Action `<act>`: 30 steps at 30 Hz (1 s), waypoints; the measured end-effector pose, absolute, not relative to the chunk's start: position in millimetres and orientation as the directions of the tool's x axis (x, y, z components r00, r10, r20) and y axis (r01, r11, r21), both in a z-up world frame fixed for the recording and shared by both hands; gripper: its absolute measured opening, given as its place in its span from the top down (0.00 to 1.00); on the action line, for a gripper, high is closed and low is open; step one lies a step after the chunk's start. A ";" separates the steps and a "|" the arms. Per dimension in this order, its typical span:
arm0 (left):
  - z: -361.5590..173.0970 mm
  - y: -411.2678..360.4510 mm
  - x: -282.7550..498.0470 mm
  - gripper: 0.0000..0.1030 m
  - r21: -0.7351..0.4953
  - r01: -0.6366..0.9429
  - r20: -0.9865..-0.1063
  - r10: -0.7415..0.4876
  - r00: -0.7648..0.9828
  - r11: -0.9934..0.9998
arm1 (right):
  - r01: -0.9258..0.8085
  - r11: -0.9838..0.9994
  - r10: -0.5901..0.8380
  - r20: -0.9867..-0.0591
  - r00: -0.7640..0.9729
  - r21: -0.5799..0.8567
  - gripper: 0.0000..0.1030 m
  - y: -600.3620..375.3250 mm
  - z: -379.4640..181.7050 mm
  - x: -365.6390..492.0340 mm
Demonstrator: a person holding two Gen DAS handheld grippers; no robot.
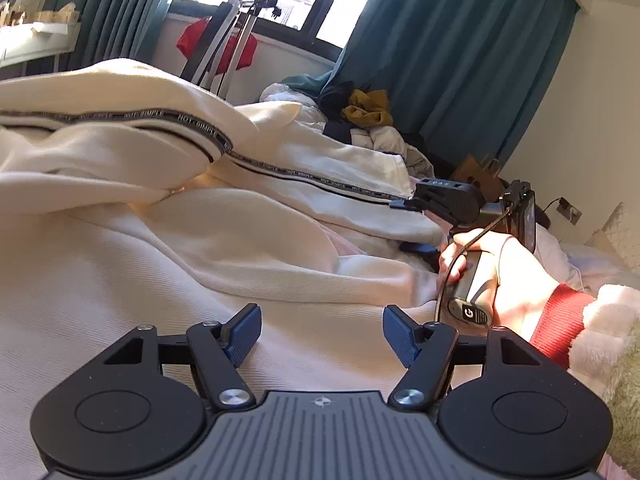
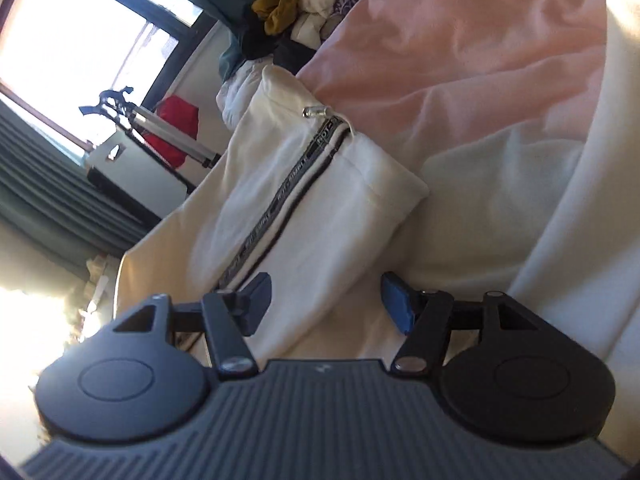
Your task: Fold clothes
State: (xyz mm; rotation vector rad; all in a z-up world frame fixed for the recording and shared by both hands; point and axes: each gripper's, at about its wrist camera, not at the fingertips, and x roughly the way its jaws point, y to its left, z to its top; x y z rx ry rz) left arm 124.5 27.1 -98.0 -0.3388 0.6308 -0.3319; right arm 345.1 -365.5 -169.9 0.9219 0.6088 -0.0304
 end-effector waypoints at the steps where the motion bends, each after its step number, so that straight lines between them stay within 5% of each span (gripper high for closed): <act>1: -103.1 32.8 129.6 0.32 -0.447 0.187 -0.511 -0.421 0.750 0.875 | 0.277 0.607 0.217 -0.491 0.844 0.745 0.40 -365.1 -170.4 349.8; 3: -110.1 42.8 137.6 0.32 -0.509 0.168 -0.500 -0.449 0.741 0.844 | 0.288 0.598 0.178 -0.474 0.862 0.748 0.51 -366.4 -169.1 355.3; 5: -114.3 51.4 143.8 0.32 -0.552 0.152 -0.486 -0.464 0.741 0.820 | 0.309 0.606 0.131 -0.476 0.870 0.733 0.85 -370.7 -166.1 357.6; 18: -113.9 60.5 144.8 0.32 -0.566 0.115 -0.472 -0.435 0.767 0.816 | 0.261 0.744 -0.045 -0.343 0.938 0.616 0.92 -427.2 -33.3 358.5; 26: -117.0 67.4 147.5 0.32 -0.587 0.094 -0.462 -0.428 0.777 0.804 | 0.315 0.818 -0.143 -0.361 0.922 0.481 0.92 -475.1 64.7 367.2; 30: -117.7 64.3 151.2 0.32 -0.588 0.090 -0.462 -0.425 0.778 0.804 | 0.202 0.861 -0.101 -0.232 0.967 0.468 0.92 -464.7 94.6 359.2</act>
